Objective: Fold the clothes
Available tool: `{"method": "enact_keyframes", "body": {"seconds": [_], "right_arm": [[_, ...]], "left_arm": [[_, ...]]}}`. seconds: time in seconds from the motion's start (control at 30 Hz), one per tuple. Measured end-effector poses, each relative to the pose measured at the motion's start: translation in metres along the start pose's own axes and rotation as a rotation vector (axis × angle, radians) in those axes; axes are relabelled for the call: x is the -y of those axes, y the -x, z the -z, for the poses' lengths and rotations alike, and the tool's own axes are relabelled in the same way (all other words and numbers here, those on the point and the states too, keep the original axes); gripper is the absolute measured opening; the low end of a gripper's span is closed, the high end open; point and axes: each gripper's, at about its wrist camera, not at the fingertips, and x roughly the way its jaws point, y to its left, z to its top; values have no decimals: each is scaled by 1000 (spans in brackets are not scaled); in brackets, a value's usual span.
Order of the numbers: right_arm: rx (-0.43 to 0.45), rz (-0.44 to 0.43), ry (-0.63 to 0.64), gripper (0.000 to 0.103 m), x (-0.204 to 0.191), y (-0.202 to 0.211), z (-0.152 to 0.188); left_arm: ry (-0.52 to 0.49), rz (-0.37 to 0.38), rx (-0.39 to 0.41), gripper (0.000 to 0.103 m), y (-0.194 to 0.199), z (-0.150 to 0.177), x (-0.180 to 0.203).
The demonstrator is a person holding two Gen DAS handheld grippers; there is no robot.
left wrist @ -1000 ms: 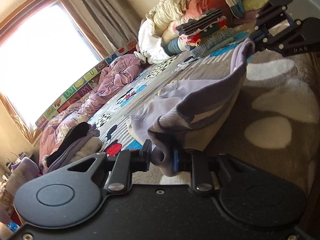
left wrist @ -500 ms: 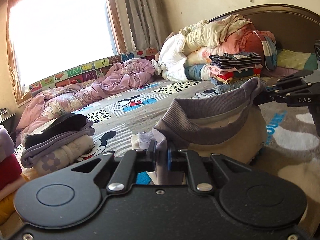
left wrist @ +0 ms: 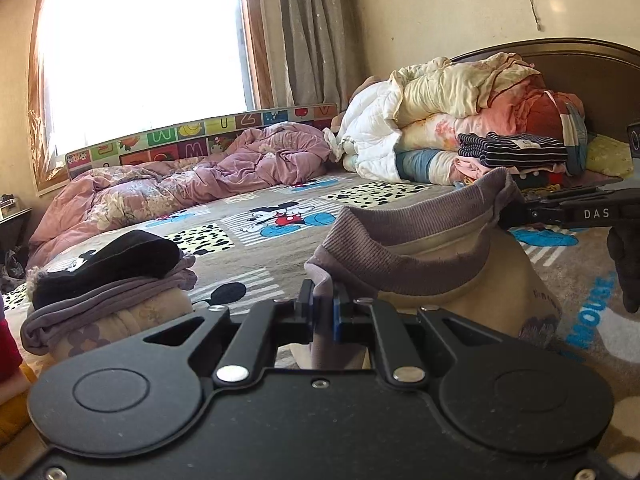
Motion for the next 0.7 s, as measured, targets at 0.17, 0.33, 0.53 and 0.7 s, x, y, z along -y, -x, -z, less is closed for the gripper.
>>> {"method": "enact_keyframes", "body": {"seconds": [0.17, 0.33, 0.53, 0.7], "right_arm": [[-7, 8, -45, 6, 16, -30, -5], [-26, 6, -93, 6, 34, -58, -7], [-69, 0, -155, 6, 55, -87, -4], [-119, -10, -208, 6, 69, -105, 2]], "left_arm": [[28, 0, 1, 7, -26, -4, -16], [29, 12, -4, 7, -54, -7, -26], [32, 26, -32, 7, -80, -4, -33], [49, 27, -76, 7, -95, 1, -38]]}}
